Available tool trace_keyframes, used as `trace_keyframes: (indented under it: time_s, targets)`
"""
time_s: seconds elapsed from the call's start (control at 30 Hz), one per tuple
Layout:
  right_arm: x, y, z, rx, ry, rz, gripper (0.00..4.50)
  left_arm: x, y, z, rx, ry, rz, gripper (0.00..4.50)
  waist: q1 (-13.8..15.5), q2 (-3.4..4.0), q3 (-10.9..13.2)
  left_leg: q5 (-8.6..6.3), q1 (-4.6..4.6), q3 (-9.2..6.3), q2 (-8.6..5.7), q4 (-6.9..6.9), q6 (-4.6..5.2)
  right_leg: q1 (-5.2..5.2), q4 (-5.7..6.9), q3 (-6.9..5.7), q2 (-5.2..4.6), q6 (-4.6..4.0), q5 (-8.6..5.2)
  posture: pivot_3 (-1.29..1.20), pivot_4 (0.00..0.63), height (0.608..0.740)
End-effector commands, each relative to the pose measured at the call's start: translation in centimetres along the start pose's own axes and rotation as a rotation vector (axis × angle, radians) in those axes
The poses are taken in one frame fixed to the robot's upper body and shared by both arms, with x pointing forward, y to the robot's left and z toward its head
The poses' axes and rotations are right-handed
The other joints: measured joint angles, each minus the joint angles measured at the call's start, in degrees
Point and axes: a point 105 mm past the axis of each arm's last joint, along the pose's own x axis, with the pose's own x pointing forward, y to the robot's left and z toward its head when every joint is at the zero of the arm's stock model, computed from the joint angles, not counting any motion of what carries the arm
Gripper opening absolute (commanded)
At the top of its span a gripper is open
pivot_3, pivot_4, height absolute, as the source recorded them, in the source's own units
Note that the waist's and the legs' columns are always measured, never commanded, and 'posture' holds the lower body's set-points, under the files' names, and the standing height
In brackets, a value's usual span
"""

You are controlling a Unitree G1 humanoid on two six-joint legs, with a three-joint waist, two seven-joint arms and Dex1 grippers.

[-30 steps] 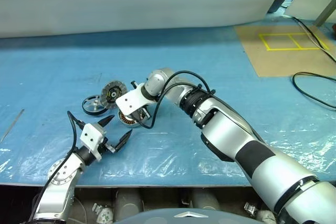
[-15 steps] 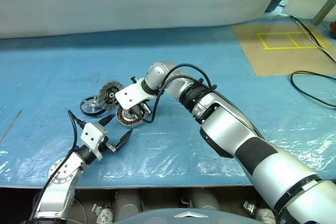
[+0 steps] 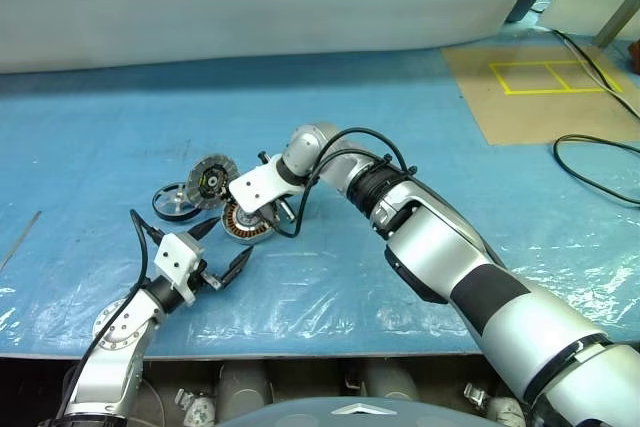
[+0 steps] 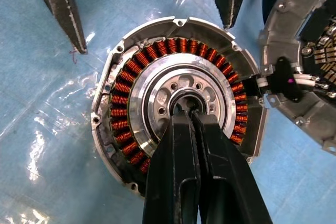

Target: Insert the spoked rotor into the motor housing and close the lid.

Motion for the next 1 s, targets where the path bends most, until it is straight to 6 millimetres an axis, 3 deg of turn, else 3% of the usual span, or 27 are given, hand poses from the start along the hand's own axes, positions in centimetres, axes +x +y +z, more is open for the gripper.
trace_keyframes:
  time_s: [0.03,0.33,0.47,1.0]
  targets:
    - [0.5,0.2,0.5,-0.02,-0.004,0.005,0.05,-0.1,0.0,0.8,0.028,-0.022,-0.006,4.5,0.0,0.0,0.0,0.0,0.0,0.0,-0.01,0.0,-0.01,0.0,0.0,0.0,0.0,0.0,0.0,0.0,0.15,0.74]
    - [2.6,1.8,0.0,-0.109,0.086,0.085,0.05,0.0,0.0,0.8,0.026,-0.021,-0.01,4.5,-0.1,0.01,0.0,-0.02,0.12,0.0,0.0,0.01,-0.04,0.08,0.03,0.01,0.0,0.0,0.0,0.0,0.15,0.74]
    - [3.2,1.7,0.8,-0.131,0.06,0.063,0.05,0.0,0.1,0.8,0.028,-0.024,-0.004,4.5,-0.2,0.05,0.0,-0.04,0.26,0.02,0.01,-0.01,-0.06,0.34,0.04,0.05,0.0,-0.01,0.0,0.0,0.15,0.74]
    - [0.0,-1.3,0.3,-0.074,0.04,-0.101,0.05,0.2,0.2,0.8,0.028,-0.027,-0.001,4.5,-0.1,0.07,0.0,-0.05,0.53,0.03,0.07,0.01,-0.07,0.51,0.03,0.07,0.03,-0.02,0.0,0.0,0.15,0.74]
